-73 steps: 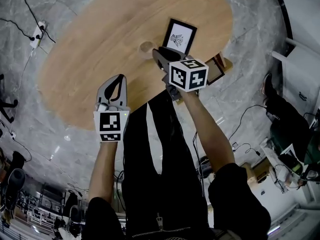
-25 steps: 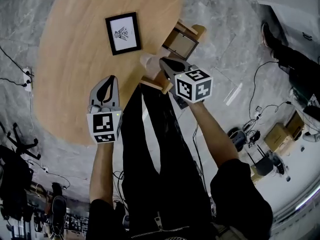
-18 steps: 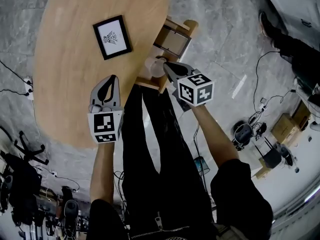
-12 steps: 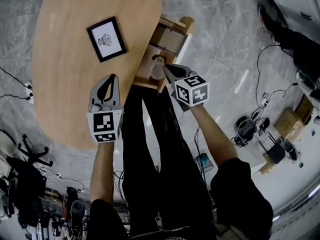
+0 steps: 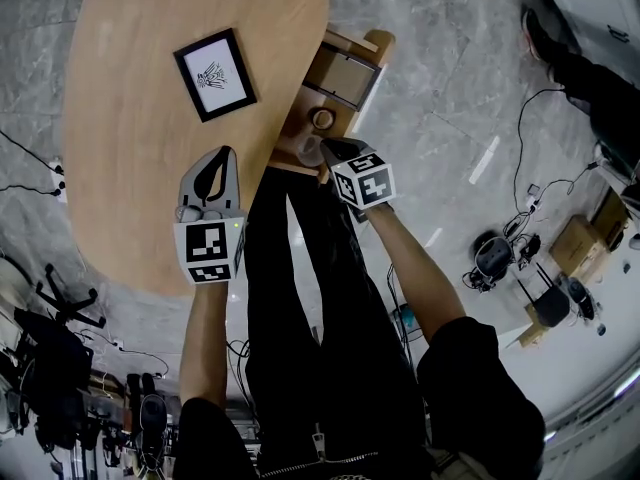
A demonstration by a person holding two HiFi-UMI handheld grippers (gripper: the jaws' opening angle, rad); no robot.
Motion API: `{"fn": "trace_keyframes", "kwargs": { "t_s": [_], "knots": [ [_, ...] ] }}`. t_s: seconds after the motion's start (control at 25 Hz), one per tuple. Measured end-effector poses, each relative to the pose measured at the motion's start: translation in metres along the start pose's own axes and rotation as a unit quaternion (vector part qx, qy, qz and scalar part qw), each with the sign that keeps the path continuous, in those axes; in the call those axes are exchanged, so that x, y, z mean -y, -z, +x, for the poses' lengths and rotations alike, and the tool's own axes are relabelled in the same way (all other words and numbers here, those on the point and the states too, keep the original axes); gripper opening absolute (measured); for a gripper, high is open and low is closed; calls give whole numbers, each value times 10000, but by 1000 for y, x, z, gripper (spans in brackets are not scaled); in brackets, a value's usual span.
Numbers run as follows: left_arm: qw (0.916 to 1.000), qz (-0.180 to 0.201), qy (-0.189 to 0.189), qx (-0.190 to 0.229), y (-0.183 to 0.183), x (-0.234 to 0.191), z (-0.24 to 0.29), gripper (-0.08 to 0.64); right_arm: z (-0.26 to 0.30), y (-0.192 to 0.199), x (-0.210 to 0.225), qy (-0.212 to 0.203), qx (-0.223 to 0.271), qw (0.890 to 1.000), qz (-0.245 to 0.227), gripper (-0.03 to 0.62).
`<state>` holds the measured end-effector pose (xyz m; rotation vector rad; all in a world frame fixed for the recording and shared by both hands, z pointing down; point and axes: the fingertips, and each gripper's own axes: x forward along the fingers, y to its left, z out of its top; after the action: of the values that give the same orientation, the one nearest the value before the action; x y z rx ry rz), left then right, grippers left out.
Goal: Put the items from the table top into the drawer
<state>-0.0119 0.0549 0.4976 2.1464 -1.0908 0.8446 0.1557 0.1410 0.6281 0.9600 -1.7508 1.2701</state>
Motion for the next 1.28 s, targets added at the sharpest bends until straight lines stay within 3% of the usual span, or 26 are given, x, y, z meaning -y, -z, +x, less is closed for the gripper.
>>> {"fn": "trace_keyframes", "kwargs": {
  "t_s": [0.52,0.72,1.04,1.28],
  "knots": [
    [9999,-113,-40,-74,16,-8,-4,15,30,20,-9,213,-246,9995,-57,26],
    [9999,-133,-49,-52,16,-11,-5,15,29,24,-9,207,-311,9993,29,113],
    [9998,-176,-52,-23,17,-13,-7,14,7,-5,-16,263,269,9992,110,118],
    [9997,-220,-83,13,18,-16,-10,15,-1,-34,-29,251,657,9975,37,69]
  ]
}}
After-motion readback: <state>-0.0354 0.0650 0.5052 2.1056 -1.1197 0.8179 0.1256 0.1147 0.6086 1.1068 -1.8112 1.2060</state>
